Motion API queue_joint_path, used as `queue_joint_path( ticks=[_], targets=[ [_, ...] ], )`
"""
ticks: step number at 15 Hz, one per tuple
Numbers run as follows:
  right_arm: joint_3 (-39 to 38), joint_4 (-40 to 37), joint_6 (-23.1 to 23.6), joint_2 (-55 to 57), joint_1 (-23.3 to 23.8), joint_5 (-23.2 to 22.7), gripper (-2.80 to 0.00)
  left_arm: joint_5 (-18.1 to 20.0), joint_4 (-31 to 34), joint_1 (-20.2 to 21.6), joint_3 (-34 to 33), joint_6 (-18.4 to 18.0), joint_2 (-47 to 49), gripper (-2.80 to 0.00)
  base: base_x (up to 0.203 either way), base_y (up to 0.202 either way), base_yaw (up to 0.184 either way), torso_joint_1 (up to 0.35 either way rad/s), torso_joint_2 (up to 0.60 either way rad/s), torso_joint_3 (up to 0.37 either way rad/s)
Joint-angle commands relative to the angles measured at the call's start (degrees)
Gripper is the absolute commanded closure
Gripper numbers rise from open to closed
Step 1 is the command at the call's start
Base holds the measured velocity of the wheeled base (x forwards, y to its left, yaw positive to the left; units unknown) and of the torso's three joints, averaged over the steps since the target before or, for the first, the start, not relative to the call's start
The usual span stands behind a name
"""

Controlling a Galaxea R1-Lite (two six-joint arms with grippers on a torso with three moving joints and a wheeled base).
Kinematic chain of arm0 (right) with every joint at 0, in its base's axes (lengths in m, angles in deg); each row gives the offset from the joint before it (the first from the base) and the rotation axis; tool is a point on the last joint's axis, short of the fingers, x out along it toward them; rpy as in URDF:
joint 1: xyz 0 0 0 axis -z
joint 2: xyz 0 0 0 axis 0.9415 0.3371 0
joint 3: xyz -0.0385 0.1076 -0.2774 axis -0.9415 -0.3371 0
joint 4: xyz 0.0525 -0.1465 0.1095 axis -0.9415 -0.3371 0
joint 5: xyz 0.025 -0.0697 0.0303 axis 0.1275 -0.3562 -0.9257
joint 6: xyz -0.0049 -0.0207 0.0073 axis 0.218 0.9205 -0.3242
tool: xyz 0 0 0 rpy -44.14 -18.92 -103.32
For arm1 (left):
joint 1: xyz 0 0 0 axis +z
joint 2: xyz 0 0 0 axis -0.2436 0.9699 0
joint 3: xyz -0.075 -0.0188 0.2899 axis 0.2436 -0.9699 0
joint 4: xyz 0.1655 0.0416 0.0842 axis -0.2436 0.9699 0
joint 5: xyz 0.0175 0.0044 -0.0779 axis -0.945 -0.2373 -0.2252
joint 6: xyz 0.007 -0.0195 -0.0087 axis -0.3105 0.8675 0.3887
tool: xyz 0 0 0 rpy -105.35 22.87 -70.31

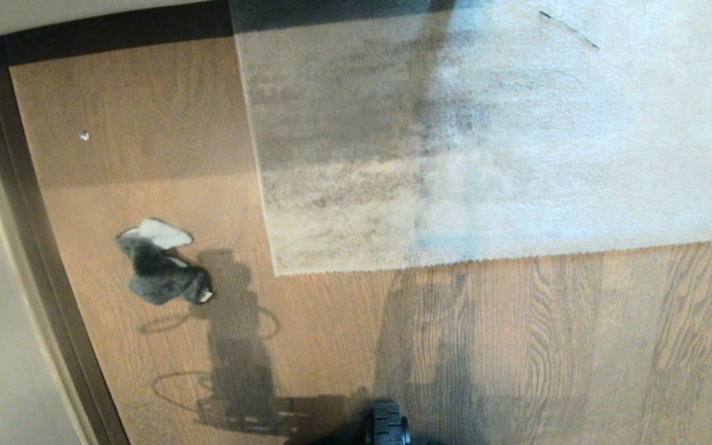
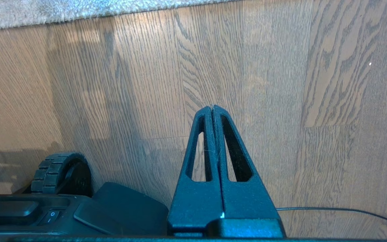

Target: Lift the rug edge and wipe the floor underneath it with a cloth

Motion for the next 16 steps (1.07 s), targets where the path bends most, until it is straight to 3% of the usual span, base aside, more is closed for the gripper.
queue_joint_path(
  ticks=[1,16],
  targets=[
    [0.0,0.0,0.0,0.0,0.0,0.0,0.00,0.0,-0.1,0.1,0.0,0.2,-2.7,0.00,0.000,0.000,0.000,0.000,0.00,0.000],
    [0.0,0.0,-0.1,0.0,0.0,0.0,0.00,-0.1,-0.1,0.1,0.0,0.7,-2.7,0.00,0.000,0.000,0.000,0.000,0.00,0.000]
  ],
)
